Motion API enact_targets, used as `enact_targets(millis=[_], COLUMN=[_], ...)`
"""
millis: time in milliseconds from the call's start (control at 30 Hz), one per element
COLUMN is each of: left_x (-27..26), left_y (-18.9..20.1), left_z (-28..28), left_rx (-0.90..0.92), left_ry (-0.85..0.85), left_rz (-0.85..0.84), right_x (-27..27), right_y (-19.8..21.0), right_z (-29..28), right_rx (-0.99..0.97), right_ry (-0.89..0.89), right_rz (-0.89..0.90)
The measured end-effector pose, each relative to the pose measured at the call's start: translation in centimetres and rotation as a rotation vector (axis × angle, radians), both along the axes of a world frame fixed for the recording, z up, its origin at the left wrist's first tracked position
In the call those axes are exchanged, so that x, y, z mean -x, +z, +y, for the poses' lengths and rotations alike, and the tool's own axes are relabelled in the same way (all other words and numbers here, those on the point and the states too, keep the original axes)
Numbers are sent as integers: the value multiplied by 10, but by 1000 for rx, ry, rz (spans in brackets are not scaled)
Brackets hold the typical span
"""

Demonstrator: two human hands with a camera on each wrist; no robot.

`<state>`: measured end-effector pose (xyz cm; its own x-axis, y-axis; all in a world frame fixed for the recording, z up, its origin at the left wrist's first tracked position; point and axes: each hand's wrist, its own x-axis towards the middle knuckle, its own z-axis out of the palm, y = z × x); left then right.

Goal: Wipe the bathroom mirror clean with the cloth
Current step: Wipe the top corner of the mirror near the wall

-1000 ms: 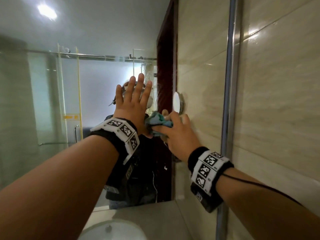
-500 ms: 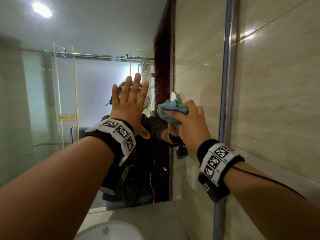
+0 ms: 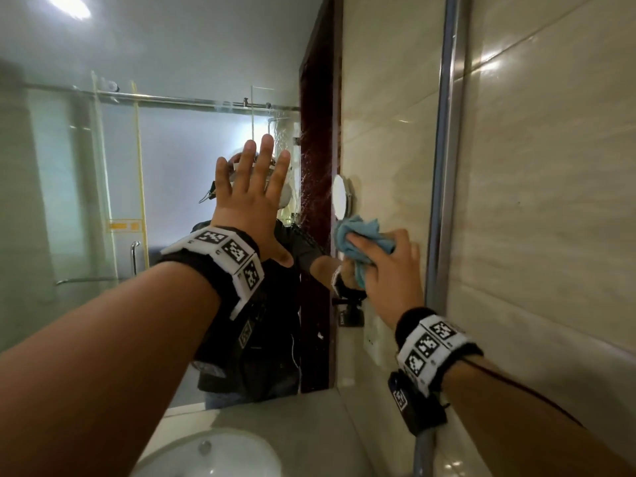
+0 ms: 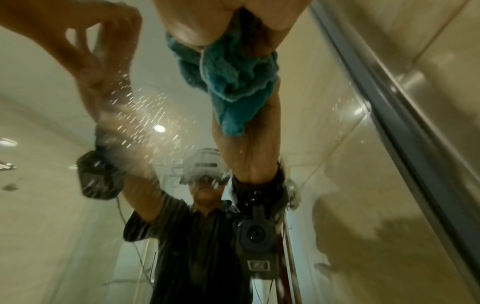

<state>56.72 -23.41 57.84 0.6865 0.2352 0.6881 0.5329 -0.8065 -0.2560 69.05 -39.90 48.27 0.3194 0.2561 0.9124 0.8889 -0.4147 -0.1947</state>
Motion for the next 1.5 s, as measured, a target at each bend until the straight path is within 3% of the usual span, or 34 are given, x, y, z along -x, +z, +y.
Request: enact_targets(millis=[67,200,267,333,400,500,633,833,967,1100,1267,1367,1500], left_x=[-1,-3,-3,-3,-3,-3,-1,7,31,65,97,121,158], left_y=[0,-1,-2,-3,-3,-4,-3,-7,-30,-73,-145,-183,-225], left_z=[1,3,4,4,4,0,0,-5,-21,-37,-50,-58,-76], left_rx=[-5,-1,-6,-18,-25,-55,-75,-78,-48,207,573,873,1183], left_ry=[10,6,1,8,13,24,24,45,-23,-196,-290,-454,-573], left_rz=[5,14,8,-1,-15,-33,-49,-11,33,91,312,435,408], right_x=[-8,-24,-22,-11,6,22,18,23,40,86,140,168,198], right_y=[15,92,115,118,102,71,29,2,-8,-40,-98,-126,-151], right_z=[-4,-2,3,13,29,44,32,5,0,-15,-38,-49,-55], right_rx=[-38,-403,-469,-369,-139,40,219,336,504,498,426,355,260], right_ry=[-5,-170,-153,-111,-83,31,104,142,116,333,349,342,491], right_rz=[16,244,264,151,5,-149,-234,-21,162,418,764,896,1084])
